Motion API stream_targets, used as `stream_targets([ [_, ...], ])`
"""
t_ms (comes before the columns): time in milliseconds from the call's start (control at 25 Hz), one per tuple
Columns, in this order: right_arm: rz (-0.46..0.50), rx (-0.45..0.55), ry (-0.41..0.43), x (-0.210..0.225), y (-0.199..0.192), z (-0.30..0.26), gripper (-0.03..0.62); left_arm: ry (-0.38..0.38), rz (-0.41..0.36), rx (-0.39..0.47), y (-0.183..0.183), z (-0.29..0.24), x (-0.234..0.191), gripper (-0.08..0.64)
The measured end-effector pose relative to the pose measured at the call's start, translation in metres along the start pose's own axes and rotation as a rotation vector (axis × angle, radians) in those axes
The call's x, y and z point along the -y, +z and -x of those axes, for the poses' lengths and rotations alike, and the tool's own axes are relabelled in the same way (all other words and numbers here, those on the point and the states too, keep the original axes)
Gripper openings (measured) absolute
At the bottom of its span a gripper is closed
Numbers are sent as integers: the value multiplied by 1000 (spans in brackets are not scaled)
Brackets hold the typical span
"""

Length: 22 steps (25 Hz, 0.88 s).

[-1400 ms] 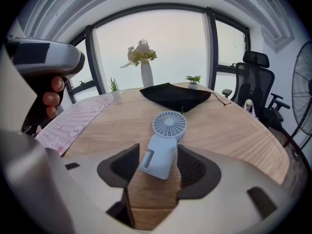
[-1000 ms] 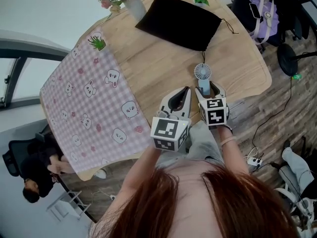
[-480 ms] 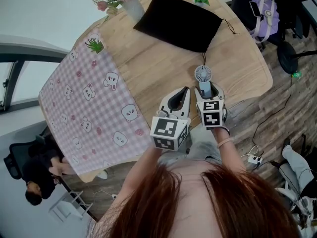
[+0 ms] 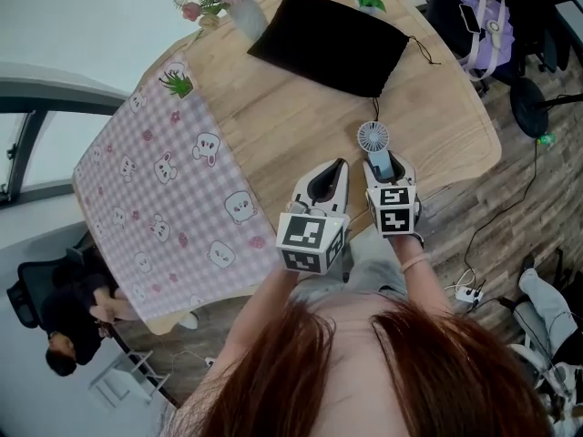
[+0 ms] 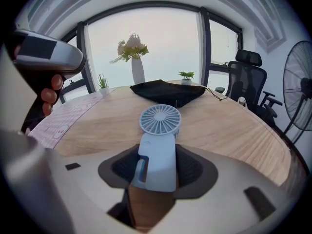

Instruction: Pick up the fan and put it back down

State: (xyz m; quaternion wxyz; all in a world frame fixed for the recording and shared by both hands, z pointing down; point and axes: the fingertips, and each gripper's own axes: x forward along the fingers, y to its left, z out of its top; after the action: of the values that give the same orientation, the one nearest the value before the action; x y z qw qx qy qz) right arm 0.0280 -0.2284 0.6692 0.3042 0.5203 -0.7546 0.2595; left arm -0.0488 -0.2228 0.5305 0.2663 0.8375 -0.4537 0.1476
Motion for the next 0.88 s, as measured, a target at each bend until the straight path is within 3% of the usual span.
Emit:
stream_targets([
  [880,33,132,-2,11,33,45,215,37,-32,54,7,28,12,12],
])
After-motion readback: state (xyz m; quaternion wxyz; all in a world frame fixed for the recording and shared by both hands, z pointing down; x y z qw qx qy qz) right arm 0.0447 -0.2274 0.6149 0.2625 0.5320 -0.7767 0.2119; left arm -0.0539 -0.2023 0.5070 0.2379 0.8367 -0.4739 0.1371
